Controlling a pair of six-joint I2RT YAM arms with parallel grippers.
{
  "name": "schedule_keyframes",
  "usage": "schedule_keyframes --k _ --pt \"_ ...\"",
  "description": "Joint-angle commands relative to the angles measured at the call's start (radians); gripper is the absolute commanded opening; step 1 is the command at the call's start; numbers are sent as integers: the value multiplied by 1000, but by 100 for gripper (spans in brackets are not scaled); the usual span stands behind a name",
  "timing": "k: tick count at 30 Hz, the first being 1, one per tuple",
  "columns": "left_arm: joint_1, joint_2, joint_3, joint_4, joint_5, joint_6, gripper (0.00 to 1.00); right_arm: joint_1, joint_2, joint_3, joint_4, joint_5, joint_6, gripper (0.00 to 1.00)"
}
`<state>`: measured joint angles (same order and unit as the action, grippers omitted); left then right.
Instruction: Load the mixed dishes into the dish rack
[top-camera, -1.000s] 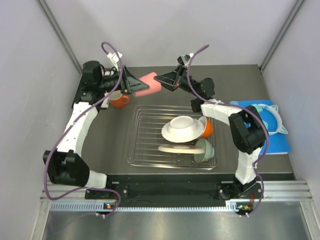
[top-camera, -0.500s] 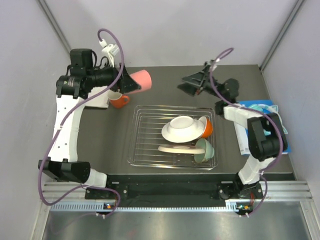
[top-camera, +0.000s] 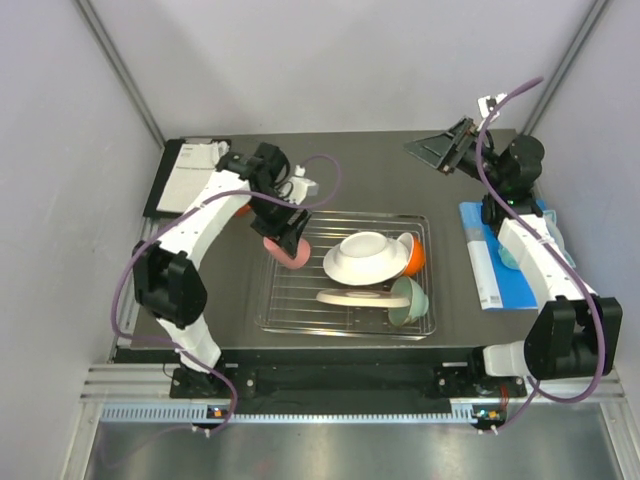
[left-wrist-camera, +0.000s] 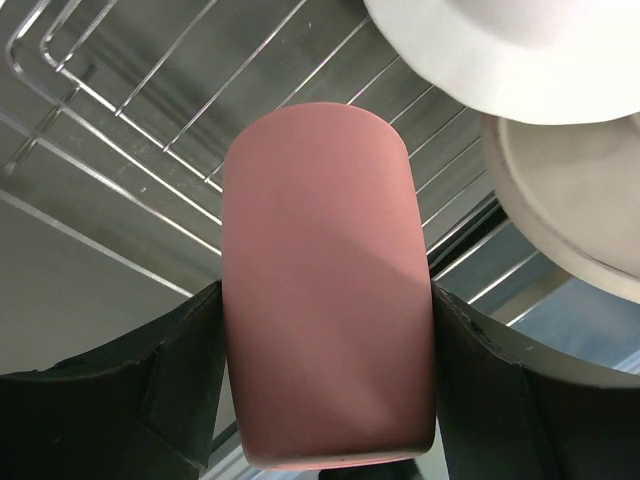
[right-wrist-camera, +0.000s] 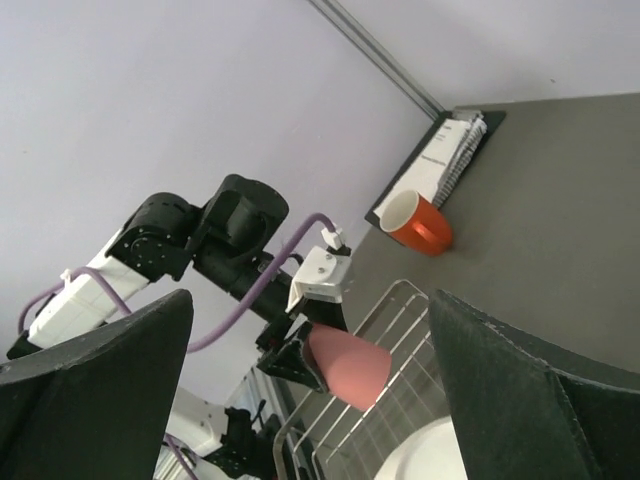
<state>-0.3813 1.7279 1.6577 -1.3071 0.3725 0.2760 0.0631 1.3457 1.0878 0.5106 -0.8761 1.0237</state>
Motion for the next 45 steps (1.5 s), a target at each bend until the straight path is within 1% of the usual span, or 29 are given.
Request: schedule_keyframes --k 1,5,10,11,20,28,30,31,33,34,35,36,38,40,41,43,44,45 --pt "-69 50 20 17 -135 26 0 3 -26 -25 -72 22 -80 100" --pt "-110 108 30 63 -236 22 0 1 -33 -48 -72 9 -88 100" --pt "-143 173 48 82 -308 20 0 3 -19 -52 -67 9 -90 100" --pt "-145 202 57 75 -313 16 0 4 -16 -52 -63 11 -83 100" --pt "-157 277 99 149 -339 12 0 3 -7 -85 -31 8 -71 100" --pt "-165 297 136 184 -353 -15 0 4 4 -120 9 3 -54 100" --pt "-166 297 134 190 -350 -17 2 4 7 -124 22 0 -48 100" --pt "-166 300 132 190 -348 -21 10 4 7 -126 25 0 -45 100" --pt "-168 300 126 195 -345 -24 18 4 7 -131 32 -1 -42 100" --pt "-168 291 120 200 -346 -24 31 4 7 -132 32 -1 -42 100" --pt "-169 289 113 204 -339 -21 34 3 7 -137 32 -3 -42 100" --pt "-169 285 111 204 -339 -18 41 4 7 -138 32 -4 -42 100" --pt "-172 271 108 206 -343 -20 50 3 3 -141 31 -3 -45 100" --pt "-172 256 106 207 -343 -23 54 4 3 -143 25 -1 -51 100" --pt "-174 248 109 206 -343 -23 61 4 1 -141 19 -1 -53 100" --pt "-174 225 109 203 -345 -26 70 4 6 -141 17 -1 -54 100" --pt "-174 216 108 204 -345 -26 78 3 4 -141 16 -1 -54 100" --pt "-174 199 108 198 -343 -26 85 3 6 -141 16 0 -56 100"
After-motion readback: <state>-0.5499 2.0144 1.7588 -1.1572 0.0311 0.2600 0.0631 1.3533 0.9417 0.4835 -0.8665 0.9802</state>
